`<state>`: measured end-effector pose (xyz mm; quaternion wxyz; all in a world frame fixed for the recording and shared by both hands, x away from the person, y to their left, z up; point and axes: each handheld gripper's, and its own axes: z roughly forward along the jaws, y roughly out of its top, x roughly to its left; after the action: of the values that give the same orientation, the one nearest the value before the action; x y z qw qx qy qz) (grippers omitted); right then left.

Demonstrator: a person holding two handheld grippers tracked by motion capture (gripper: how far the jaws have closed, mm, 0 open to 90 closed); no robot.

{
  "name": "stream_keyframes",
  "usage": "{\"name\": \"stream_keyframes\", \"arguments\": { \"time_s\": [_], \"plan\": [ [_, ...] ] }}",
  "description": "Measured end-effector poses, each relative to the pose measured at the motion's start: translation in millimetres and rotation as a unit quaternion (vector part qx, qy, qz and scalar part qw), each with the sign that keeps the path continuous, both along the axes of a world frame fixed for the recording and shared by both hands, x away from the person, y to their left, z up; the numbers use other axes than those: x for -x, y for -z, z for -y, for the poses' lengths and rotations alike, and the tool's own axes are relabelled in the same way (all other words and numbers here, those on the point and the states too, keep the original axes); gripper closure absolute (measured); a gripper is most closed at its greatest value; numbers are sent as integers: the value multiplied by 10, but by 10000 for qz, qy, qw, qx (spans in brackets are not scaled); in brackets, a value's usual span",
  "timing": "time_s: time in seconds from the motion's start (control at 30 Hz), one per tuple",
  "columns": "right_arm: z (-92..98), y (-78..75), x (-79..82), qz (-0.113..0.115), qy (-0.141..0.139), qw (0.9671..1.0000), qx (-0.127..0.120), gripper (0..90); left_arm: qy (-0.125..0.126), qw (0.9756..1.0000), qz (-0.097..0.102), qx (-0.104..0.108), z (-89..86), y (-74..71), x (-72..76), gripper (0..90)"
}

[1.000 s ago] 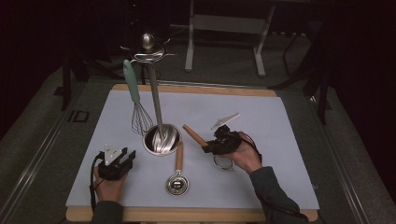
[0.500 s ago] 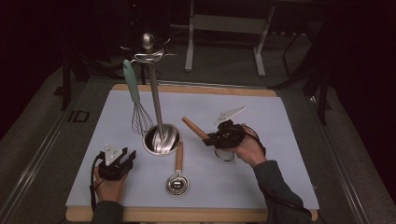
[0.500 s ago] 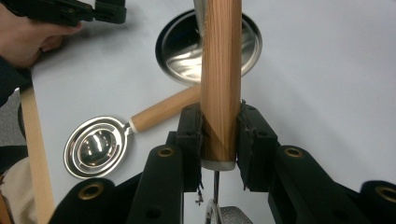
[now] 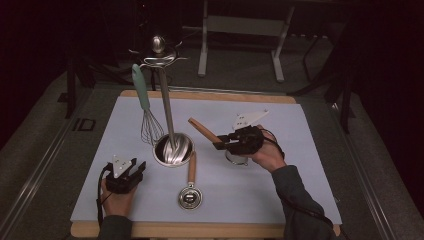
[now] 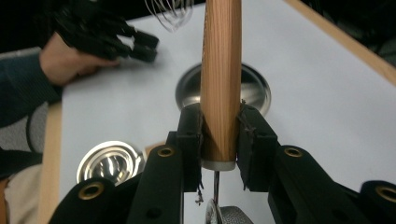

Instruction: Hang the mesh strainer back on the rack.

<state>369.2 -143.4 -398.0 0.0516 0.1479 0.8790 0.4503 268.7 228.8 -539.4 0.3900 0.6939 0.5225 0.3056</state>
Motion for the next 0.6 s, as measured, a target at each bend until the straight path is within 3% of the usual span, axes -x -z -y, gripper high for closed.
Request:
{"name": "stream_keyframes", "arguments": {
  "time_s": [0.33,0.6],
  "plan": [
    [-58,-140,4,-2,-206,9990,-404,726,-15,10000,-11,-30,6,-1,0,616],
    [-109,-303,45,69,-402,9959,-804,726,-19,10000,-7,-38,6,-1,1,615]
  ]
}}
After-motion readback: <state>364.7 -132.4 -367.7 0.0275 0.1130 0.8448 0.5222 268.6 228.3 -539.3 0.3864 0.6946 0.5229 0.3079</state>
